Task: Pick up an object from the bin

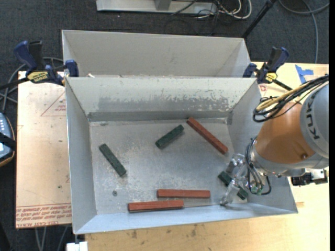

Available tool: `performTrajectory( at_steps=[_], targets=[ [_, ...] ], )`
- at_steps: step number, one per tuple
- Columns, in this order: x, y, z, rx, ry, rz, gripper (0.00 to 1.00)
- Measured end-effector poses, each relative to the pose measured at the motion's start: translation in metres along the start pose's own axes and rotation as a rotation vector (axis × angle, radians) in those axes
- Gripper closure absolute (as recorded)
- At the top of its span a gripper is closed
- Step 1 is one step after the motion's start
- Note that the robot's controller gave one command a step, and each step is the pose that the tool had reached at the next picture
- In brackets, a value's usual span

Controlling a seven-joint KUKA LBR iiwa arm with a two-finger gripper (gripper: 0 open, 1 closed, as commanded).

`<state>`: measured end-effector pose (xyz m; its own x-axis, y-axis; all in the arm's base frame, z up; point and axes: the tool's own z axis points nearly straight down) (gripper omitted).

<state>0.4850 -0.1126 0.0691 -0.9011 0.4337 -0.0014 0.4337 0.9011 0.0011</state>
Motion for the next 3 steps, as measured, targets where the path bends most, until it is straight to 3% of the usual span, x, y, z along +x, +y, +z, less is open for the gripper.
performTrajectory(
  at_steps=[1, 3],
  targets=[
    [0.000, 0.001, 0.000, 0.000, 0.001, -0.001, 1.00],
    [-0.002, 0.003, -0.093, -0.001, -0.005, -0.005, 1.00]
  ],
)
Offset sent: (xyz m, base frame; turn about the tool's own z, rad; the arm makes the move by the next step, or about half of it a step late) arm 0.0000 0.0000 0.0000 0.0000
